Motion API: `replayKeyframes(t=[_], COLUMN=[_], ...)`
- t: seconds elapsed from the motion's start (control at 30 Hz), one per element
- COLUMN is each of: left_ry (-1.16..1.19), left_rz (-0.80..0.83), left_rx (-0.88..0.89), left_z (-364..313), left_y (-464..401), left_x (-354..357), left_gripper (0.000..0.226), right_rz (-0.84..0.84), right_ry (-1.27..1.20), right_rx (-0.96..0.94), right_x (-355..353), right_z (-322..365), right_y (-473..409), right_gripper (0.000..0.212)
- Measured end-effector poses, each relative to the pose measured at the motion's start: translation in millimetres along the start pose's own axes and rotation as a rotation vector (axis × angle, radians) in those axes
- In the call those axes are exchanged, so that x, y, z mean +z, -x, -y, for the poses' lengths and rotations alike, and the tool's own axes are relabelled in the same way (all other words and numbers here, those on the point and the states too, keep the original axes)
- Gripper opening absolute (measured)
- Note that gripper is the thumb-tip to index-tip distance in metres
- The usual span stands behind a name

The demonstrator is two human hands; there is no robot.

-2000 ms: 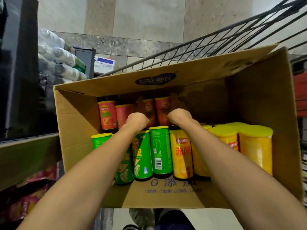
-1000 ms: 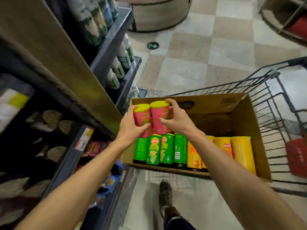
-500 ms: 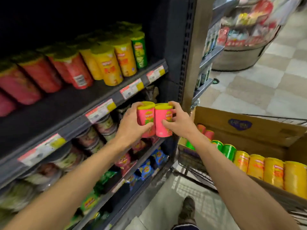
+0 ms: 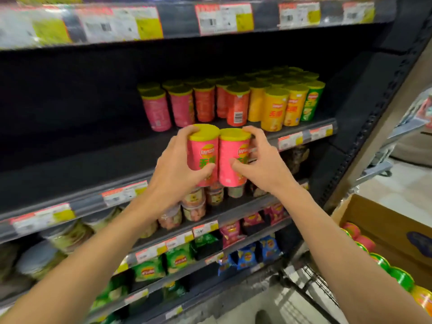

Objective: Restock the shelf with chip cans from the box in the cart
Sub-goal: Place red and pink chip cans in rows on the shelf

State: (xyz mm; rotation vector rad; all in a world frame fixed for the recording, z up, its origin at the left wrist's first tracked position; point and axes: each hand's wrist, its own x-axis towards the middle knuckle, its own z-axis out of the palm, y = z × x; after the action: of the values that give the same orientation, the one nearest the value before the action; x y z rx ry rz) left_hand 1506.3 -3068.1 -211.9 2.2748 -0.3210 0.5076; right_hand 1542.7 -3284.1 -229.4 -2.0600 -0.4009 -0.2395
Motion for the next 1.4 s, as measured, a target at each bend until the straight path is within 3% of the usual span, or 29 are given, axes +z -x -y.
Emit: replayKeyframes(t=[0.37,0.5,1.0,1.23,1.4], left_ry=[0.025,0.033,0.014,-0.045,-0.067], left_rz=[-0.191,-0.197,-0.196,-0.186,-0.236], left_rx=[-0.063,-0.104,-0.096,-0.072,-0.038], left_z=[33.7,47.5,75.3,83.0,86.9], left_y=[-25.1,-34.9,-47.4,-45.9,-44.6], left_x=[-48.9,-41.9,-26.3,-26.9,-23.6], left_gripper=[0.078,0.086,0.077,0.087,0.083], right_rz=[0.038,0.026,0.042,-0.087,-0.173], right_ry=[0.117,0.098,0.115,0.057,0.155], right_rx=[-0.128,-0.090,-0.041,-0.041,-0.102], right_x=[51.7,65.4,73.0,86.3,89.7], right_z=[54.2,48.5,32.6,28.4,20.8], right_y=[-60.9,-69.1,-86.2,-82.1,-91.1], right_gripper=[0.075,0.073,0.073,0.086,0.080])
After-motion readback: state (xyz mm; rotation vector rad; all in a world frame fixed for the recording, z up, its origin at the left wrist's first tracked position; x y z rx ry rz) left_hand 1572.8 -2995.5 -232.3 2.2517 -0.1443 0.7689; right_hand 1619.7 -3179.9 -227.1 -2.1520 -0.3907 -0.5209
